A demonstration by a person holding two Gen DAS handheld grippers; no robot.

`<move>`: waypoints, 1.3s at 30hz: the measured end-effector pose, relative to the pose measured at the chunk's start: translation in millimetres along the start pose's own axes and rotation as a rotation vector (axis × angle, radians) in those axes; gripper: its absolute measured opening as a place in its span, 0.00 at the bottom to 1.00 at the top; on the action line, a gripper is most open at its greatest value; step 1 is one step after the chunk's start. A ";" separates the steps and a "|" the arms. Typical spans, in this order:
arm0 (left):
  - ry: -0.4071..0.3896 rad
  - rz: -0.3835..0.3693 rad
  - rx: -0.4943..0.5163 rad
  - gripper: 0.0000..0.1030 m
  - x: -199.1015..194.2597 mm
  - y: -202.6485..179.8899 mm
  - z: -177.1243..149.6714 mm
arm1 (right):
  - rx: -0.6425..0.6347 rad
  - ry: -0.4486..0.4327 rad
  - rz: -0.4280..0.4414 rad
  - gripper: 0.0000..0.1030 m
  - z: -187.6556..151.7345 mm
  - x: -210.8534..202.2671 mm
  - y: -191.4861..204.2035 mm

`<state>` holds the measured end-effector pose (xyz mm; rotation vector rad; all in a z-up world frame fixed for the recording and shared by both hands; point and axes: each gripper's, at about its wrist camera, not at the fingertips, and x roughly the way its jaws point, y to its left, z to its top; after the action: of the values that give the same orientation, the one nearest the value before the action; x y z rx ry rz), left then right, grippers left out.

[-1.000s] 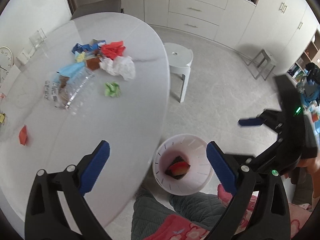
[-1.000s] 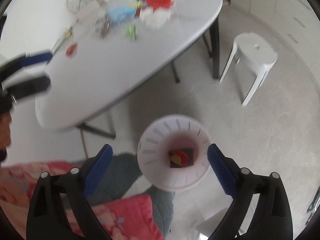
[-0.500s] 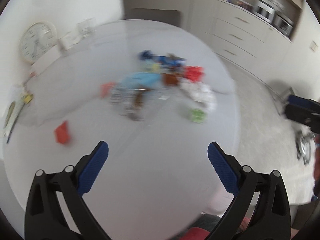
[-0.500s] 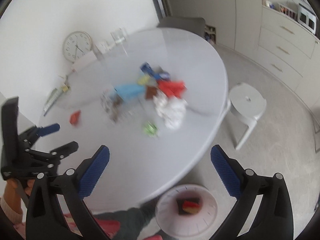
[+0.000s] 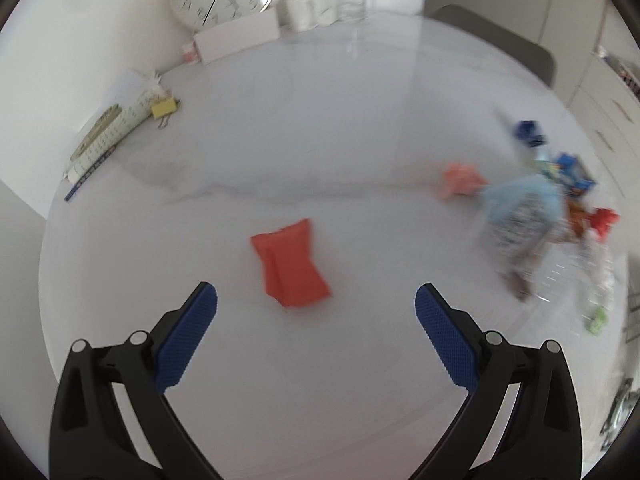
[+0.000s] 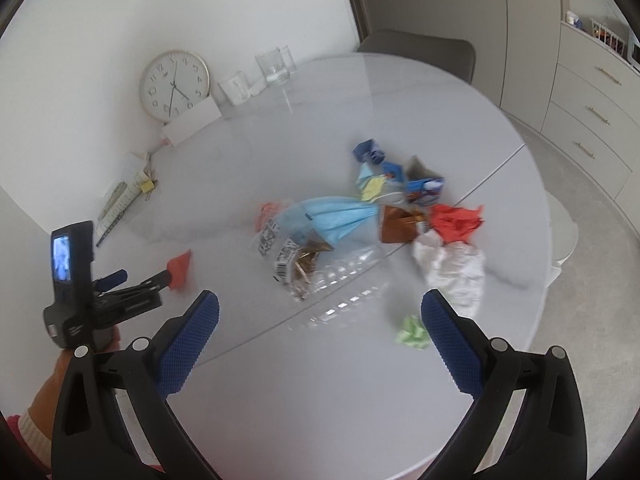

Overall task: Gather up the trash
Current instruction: 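Move both tools back over the table toward the remaining trash, then grasp the red paper with the left gripper while the right gripper grasps the clear bottle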

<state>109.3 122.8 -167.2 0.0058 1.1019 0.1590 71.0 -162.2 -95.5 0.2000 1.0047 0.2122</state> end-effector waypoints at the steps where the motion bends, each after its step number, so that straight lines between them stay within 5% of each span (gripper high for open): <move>1: 0.017 0.000 -0.007 0.92 13.1 4.0 2.9 | 0.002 0.009 0.001 0.97 0.6 4.3 1.9; 10: 0.099 -0.021 -0.044 0.78 71.4 16.8 15.9 | -0.001 0.057 -0.041 0.98 2.8 32.9 11.2; 18: 0.107 -0.065 -0.062 0.43 82.1 19.5 18.6 | 0.073 0.106 -0.095 0.97 2.5 54.3 -6.7; 23: 0.078 -0.117 -0.006 0.33 74.2 12.8 18.8 | 0.293 0.131 -0.073 0.98 -3.7 66.8 -26.4; 32: -0.006 -0.295 0.181 0.33 34.9 -21.1 18.6 | 0.719 0.150 -0.096 0.98 -21.3 105.8 -39.5; 39: -0.032 -0.402 0.304 0.33 13.6 -41.7 19.0 | 0.830 0.174 -0.181 0.97 -23.0 140.7 -46.0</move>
<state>137.4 84.8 -174.2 0.0579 1.0648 -0.3684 128.3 -167.3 -233.8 0.8505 1.2338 -0.3743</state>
